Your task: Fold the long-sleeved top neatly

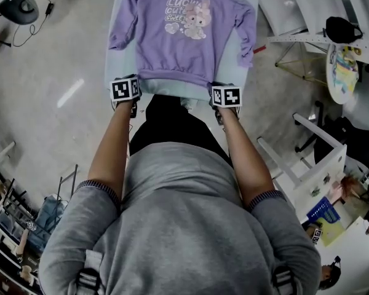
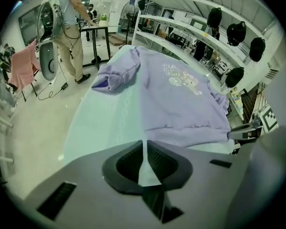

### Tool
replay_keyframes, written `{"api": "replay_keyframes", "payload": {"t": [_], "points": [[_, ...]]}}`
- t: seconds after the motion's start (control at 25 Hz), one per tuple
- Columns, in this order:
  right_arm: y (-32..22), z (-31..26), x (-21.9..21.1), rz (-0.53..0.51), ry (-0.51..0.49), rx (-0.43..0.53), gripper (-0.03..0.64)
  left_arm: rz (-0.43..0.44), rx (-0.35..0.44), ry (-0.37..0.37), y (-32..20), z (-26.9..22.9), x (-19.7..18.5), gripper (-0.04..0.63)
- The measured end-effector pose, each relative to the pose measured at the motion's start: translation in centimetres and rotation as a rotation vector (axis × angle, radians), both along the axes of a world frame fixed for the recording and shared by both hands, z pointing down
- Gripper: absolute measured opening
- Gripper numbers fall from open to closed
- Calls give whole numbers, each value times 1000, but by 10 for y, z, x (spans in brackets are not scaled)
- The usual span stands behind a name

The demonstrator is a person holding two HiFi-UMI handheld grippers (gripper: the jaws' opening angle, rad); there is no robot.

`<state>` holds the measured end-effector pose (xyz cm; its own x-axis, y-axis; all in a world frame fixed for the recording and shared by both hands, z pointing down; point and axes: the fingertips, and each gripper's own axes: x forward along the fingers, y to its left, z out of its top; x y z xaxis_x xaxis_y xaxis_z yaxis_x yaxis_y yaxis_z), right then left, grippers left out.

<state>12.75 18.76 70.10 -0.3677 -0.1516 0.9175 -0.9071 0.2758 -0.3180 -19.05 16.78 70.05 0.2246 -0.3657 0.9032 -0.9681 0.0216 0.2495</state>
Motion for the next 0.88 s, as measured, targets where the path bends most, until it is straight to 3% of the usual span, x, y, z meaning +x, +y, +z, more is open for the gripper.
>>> {"api": "replay_keyframes", "payload": {"t": [0.12,0.36,0.6,0.88], "points": [[-3,-3,7,15,3,13,175,-5,22,6,1,-7,-2,143],[-32,-60,22,66,-42,155,235,-20,141,27,-15,-59,-3,173],[-81,-161,-8,43,-165,347,256,7,308,36,-55,-139,-7,213],[-127,-233,-69,-32,-260,498,290,43,403,-10,-98,-184,-32,255]]}}
